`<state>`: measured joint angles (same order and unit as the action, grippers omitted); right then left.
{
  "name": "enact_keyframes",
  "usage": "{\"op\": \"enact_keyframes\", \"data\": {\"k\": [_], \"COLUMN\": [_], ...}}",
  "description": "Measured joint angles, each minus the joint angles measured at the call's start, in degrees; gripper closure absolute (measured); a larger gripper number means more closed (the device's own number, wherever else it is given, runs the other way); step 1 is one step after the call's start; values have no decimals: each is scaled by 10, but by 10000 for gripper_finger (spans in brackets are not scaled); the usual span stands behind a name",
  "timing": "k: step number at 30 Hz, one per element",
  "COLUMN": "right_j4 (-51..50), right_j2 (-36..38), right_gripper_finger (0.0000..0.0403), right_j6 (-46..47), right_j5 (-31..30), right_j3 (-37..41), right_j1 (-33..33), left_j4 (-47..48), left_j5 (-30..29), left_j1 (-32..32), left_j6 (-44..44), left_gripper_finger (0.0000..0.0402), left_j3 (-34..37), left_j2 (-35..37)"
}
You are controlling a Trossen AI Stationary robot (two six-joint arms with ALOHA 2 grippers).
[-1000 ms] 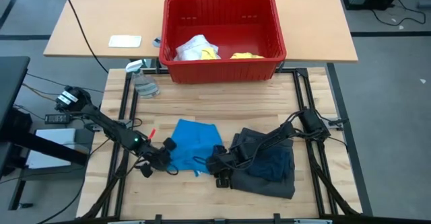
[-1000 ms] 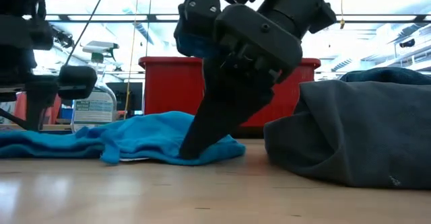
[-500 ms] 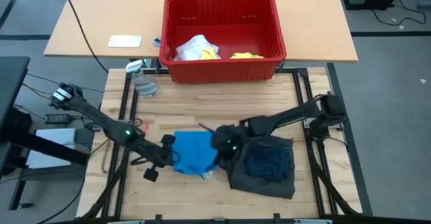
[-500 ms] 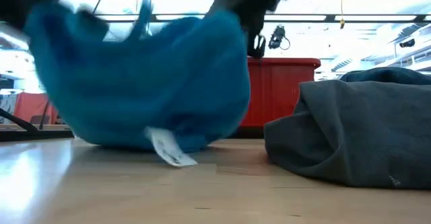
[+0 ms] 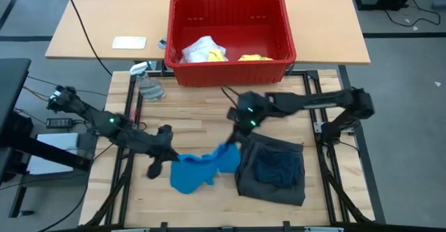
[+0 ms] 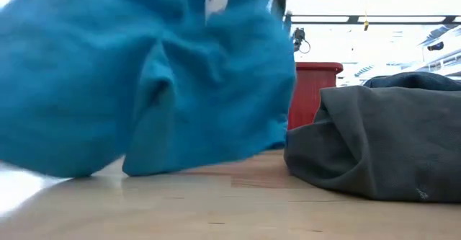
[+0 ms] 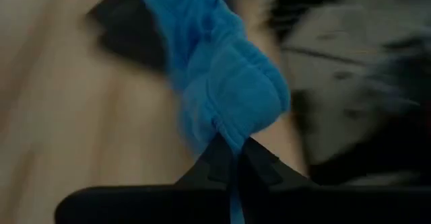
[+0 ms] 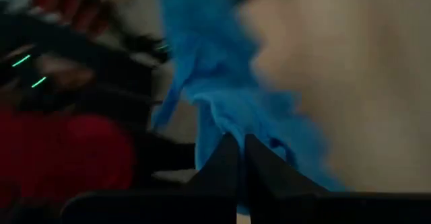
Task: Fold laundry
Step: Fold the blue shorts
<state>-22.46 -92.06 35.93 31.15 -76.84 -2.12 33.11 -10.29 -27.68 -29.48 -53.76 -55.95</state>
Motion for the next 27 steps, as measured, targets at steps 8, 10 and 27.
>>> {"op": "enact_keyframes", "data": {"k": [8, 10, 27], "right_j4": [84, 131, 191], "right_j2": [-172, -203, -213], "right_gripper_finger": [354, 318, 242], "right_j6": [-14, 4, 40], "right_j5": [-54, -62, -132], "right_j3": [1, 2, 0], "right_j1": [-117, -136, -57], "left_j4": [92, 89, 91], "left_j5": [-116, -118, -127], "left_j1": [75, 97, 160], "left_j6": [-310, -356, -400], "left_gripper_finger": [392, 387, 302], "left_j3": [144, 182, 218], "left_j2": [-7, -7, 19]}}
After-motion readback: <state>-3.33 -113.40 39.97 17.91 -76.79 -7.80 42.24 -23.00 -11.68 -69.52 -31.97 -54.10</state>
